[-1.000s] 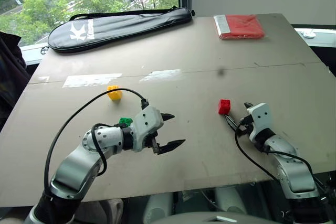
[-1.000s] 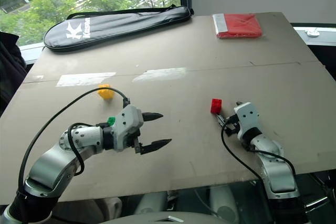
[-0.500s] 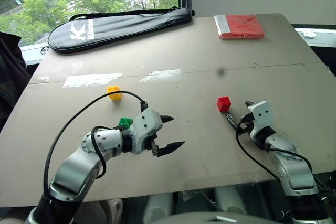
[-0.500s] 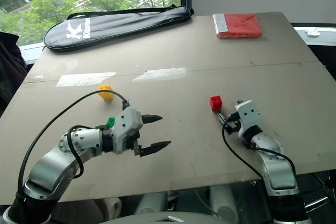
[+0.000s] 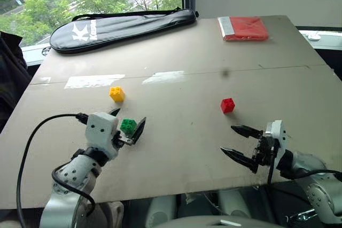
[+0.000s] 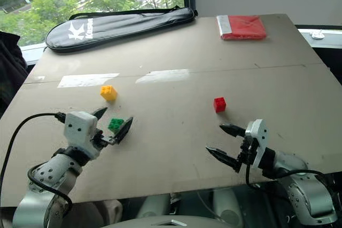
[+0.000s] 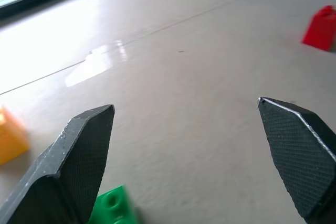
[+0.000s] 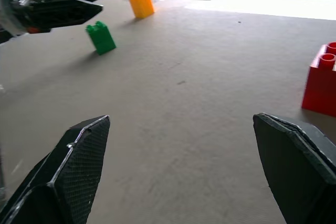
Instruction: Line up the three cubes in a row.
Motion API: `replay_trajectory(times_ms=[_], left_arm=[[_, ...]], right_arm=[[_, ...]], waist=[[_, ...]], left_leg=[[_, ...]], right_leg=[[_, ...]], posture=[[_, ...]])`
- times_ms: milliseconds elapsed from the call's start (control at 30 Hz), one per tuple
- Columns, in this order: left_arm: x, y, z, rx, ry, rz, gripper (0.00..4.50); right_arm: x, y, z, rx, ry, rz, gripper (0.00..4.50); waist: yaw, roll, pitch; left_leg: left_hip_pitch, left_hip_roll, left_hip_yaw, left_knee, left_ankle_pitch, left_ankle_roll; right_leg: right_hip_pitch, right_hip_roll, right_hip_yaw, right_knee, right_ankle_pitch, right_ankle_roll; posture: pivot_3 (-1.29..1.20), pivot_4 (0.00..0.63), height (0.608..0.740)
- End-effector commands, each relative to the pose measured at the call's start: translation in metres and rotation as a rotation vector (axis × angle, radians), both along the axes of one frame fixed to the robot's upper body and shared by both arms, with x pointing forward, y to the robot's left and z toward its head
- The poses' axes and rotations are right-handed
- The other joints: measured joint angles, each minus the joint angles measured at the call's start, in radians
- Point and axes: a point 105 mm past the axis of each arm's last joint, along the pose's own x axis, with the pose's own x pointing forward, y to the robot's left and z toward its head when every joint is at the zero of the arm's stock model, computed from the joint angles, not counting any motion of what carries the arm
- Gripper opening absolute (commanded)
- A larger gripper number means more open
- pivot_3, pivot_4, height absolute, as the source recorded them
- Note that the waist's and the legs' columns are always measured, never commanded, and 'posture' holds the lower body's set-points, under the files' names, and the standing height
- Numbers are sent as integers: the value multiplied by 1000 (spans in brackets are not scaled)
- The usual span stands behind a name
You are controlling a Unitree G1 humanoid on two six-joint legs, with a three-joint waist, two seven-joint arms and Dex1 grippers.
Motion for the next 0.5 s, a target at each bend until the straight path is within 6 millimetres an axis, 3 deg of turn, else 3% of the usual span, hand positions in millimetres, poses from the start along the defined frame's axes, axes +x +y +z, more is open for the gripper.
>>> replay_trajectory(times_ms=[33, 267, 500], left_arm=[[-11, 16, -12, 31, -12, 178, 4500], [-4, 3, -55, -28, 153, 154, 4500], [7, -3, -75, -27, 227, 152, 4500]], right_arm=[[-5, 4, 20, 18, -111, 105, 4475], [-2, 9, 27, 18, -157, 152, 4475], [-7, 14, 33, 42, -159, 162, 4475]], waist=[[2, 0, 0], [9, -4, 2], [16, -3, 1]], left_leg=[[0, 0, 1, 1, 0, 0], [0, -1, 0, 2, 0, 0], [0, -1, -1, 2, 0, 0]], right_leg=[[1, -1, 0, 0, 0, 0], [1, -1, -1, 0, 0, 0], [1, -1, -2, 0, 0, 0]], posture=[[0, 150, 701], [0, 150, 701], [0, 150, 701]])
